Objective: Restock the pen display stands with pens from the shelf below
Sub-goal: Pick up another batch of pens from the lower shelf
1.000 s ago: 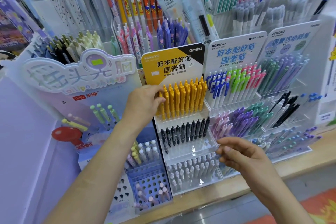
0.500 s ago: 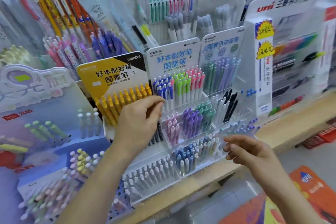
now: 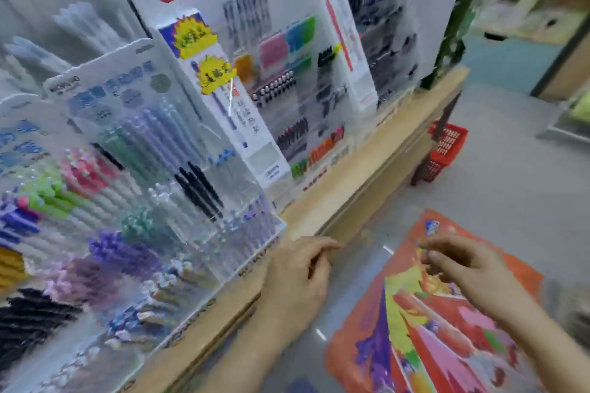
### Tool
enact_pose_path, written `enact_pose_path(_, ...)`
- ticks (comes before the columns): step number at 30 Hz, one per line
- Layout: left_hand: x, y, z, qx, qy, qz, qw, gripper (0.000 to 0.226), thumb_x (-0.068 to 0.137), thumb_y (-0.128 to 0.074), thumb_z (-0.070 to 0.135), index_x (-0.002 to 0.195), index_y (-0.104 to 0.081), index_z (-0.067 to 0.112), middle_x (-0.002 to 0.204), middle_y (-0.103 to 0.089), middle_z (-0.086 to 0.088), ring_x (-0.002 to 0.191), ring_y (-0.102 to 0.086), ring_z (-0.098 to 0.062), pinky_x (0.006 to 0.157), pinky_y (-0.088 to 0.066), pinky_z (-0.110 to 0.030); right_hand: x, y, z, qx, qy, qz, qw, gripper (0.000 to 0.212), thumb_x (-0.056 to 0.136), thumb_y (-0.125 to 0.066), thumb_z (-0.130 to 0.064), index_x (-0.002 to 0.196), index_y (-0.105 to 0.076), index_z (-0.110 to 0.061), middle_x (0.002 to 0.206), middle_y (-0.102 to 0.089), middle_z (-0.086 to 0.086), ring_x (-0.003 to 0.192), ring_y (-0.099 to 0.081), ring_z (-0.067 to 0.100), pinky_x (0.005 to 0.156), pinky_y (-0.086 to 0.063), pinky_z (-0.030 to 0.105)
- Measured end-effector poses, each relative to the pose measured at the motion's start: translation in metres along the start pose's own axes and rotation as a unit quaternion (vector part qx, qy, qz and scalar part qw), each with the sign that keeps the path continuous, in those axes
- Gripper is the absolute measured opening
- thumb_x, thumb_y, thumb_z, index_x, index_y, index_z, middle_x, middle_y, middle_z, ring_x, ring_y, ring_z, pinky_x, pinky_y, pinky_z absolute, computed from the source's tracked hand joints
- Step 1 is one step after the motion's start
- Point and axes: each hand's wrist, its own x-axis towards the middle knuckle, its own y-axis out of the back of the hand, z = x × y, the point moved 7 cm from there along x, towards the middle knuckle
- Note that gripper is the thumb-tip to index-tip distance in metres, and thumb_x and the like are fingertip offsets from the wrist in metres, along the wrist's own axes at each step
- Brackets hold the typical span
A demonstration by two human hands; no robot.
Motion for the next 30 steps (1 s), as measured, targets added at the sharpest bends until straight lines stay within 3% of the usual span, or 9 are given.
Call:
enact_pose_path(2, 0.01, -0.051, -0.006, 0.009, 0.009, -0.047, 0.999, 0.025, 0.082, -0.052, 0.014, 0.094, -0.073, 0.021, 0.092, -0.067, 0.019, 0.086, -0.057, 0.008, 0.078, -0.04, -0.005, 0.013, 0.026, 0.03, -0.006, -0.027, 0.011, 1.0, 0.027, 0.092, -0.059, 0.001, 0.09, -0.07, -0.023, 0.075, -0.073, 0.004, 0.065, -0.066, 0.009, 0.064, -0.051, 0.028)
enact_pose_path(4, 0.018, -0.102, -0.024, 0.008, 0.034, -0.104, 0.994, 0.027, 0.081, -0.052, 0.013, 0.094, -0.073, 0.022, 0.094, -0.07, 0.012, 0.088, -0.061, 0.002, 0.08, -0.043, -0.01, 0.029, 0.043, 0.057, -0.012, -0.05, 0.023, 0.998, 0.027, 0.092, -0.059, 0.001, 0.091, -0.068, -0.025, 0.076, -0.074, 0.001, 0.066, -0.067, 0.008, 0.063, -0.052, 0.021)
enact_pose_path(8, 0.036, -0.19, -0.083, 0.027, 0.105, -0.166, 0.98, 0.028, 0.082, -0.048, 0.018, 0.093, -0.073, 0.02, 0.094, -0.071, 0.006, 0.089, -0.061, -0.006, 0.08, -0.041, -0.012, 0.075, 0.054, 0.11, -0.006, -0.084, 0.036, 0.996, 0.034, 0.089, -0.061, 0.006, 0.096, -0.066, -0.028, 0.09, -0.071, 0.016, 0.068, -0.061, 0.006, 0.063, -0.05, 0.02)
enact_pose_path(11, 0.053, -0.254, -0.142, 0.062, 0.145, -0.209, 0.965, 0.026, 0.091, -0.049, 0.016, 0.105, -0.071, 0.018, 0.105, -0.067, 0.002, 0.1, -0.06, -0.012, 0.084, -0.036, -0.014, 0.126, 0.047, 0.154, -0.025, -0.076, 0.033, 0.996, 0.042, 0.087, -0.063, 0.005, 0.101, -0.061, -0.035, 0.1, -0.069, 0.002, 0.081, -0.064, 0.005, 0.073, -0.052, 0.018)
enact_pose_path(13, 0.065, -0.294, -0.186, 0.088, 0.156, -0.216, 0.96, 0.026, 0.093, -0.051, 0.014, 0.113, -0.067, 0.016, 0.113, -0.063, -0.001, 0.108, -0.058, -0.016, 0.089, -0.036, -0.018, 0.165, 0.036, 0.184, -0.033, -0.062, 0.016, 0.997, 0.043, 0.086, -0.064, 0.003, 0.108, -0.059, -0.035, 0.106, -0.066, -0.003, 0.092, -0.064, 0.01, 0.083, -0.053, 0.027)
enact_pose_path(18, 0.093, -0.366, -0.302, 0.162, 0.214, -0.161, 0.95, 0.052, 0.088, -0.036, 0.045, 0.122, -0.061, 0.015, 0.119, -0.058, -0.008, 0.111, -0.053, -0.028, 0.095, -0.041, -0.035, 0.279, -0.018, 0.262, -0.068, -0.002, -0.062, 0.996, 0.054, 0.086, -0.069, -0.008, 0.13, -0.048, -0.031, 0.118, -0.057, -0.005, 0.108, -0.058, 0.015, 0.091, -0.047, 0.03)
enact_pose_path(23, 0.134, -0.398, -0.409, 0.296, 0.185, -0.002, 0.937, 0.038, 0.088, -0.061, 0.031, 0.123, -0.062, 0.015, 0.113, -0.058, -0.014, 0.103, -0.054, -0.036, 0.091, -0.037, -0.037, 0.394, -0.098, 0.322, -0.14, 0.122, -0.141, 0.972, 0.073, 0.085, -0.07, -0.015, 0.147, -0.033, -0.022, 0.136, -0.048, 0.001, 0.119, -0.052, 0.017, 0.091, -0.037, 0.02)
enact_pose_path(27, 0.157, -0.405, -0.466, 0.375, 0.216, 0.045, 0.9, 0.046, 0.093, -0.044, 0.044, 0.137, -0.049, 0.032, 0.108, -0.055, -0.011, 0.104, -0.051, -0.032, 0.091, -0.034, -0.035, 0.458, -0.155, 0.34, -0.212, 0.229, -0.157, 0.937, 0.079, 0.084, -0.067, -0.019, 0.151, -0.024, -0.022, 0.143, -0.045, 0.013, 0.124, -0.052, 0.028, 0.093, -0.037, 0.024)
enact_pose_path(30, 0.17, -0.406, -0.494, 0.341, 0.258, 0.052, 0.903, 0.042, 0.096, -0.044, 0.042, 0.138, -0.043, 0.04, 0.119, -0.048, -0.009, 0.109, -0.053, -0.029, 0.088, -0.041, -0.032, 0.497, -0.185, 0.349, -0.251, 0.266, -0.151, 0.919, 0.09, 0.078, -0.066, -0.039, 0.151, -0.016, -0.031, 0.153, -0.027, 0.014, 0.126, -0.05, 0.032, 0.095, -0.042, 0.031)
